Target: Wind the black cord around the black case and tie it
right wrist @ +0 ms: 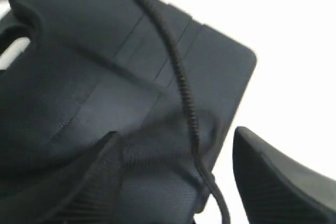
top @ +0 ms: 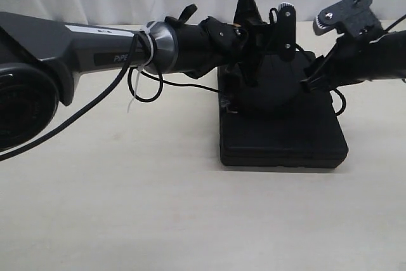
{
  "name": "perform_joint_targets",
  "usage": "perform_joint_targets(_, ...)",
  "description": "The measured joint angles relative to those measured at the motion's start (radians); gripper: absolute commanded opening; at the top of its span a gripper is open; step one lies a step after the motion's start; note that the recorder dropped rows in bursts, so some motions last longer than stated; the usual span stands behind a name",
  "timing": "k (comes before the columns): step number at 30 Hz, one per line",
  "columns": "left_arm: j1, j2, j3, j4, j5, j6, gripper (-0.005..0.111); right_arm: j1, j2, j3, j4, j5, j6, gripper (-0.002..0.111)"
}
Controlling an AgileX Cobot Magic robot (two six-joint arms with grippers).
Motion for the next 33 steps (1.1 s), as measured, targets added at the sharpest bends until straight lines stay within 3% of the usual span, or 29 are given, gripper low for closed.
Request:
perform_joint_targets(9, 0.000, -0.002, 0.000, -0.002, 0.012, 0.000, 0.000, -0.045, -0.144, 0.030, 0.037, -0.026, 0.090, 0.057)
perform_joint_targets(18, 0.000, -0.061, 0.000, -0.044, 0.115, -0.040, 0.000, 0.019, 0.046, 0.034, 0.056, -0.174, 0.061, 0.054)
perform_joint_targets(23, 0.000, -0.096, 0.000, -0.048, 0.284, -0.055, 0.000, 0.019, 0.078, 0.034, 0.057, -0.290, 0.073, 0.052)
perform_joint_targets(25, 0.000, -0.105, 0.000, -0.048, 0.406, -0.057, 0.000, 0.019, 0.078, 0.034, 0.060, -0.338, 0.097, 0.033)
perform_joint_targets(26, 0.000, -0.105, 0.000, -0.048, 0.432, -0.057, 0.000, 0.019, 0.078, 0.034, 0.060, -0.342, 0.102, 0.013)
perform_joint_targets(27, -0.002, -0.105, 0.000, -0.048, 0.466, -0.057, 0.000, 0.021, 0.078, 0.034, 0.060, -0.343, 0.107, 0.005)
perform_joint_targets(29, -0.002, -0.110, 0.000, -0.046, 0.473, -0.064, 0.000, 0.021, 0.078, 0.034, 0.060, -0.343, 0.109, 0.004)
perform_joint_targets(31, -0.004, -0.119, 0.000, -0.035, 0.447, -0.135, 0.012, 0.021, 0.078, 0.034, 0.063, -0.343, 0.109, 0.004)
perform_joint_targets(33, -0.002, -0.138, 0.000, 0.047, 0.442, -0.241, 0.040, 0.021, 0.078, 0.034, 0.091, -0.343, 0.109, 0.004)
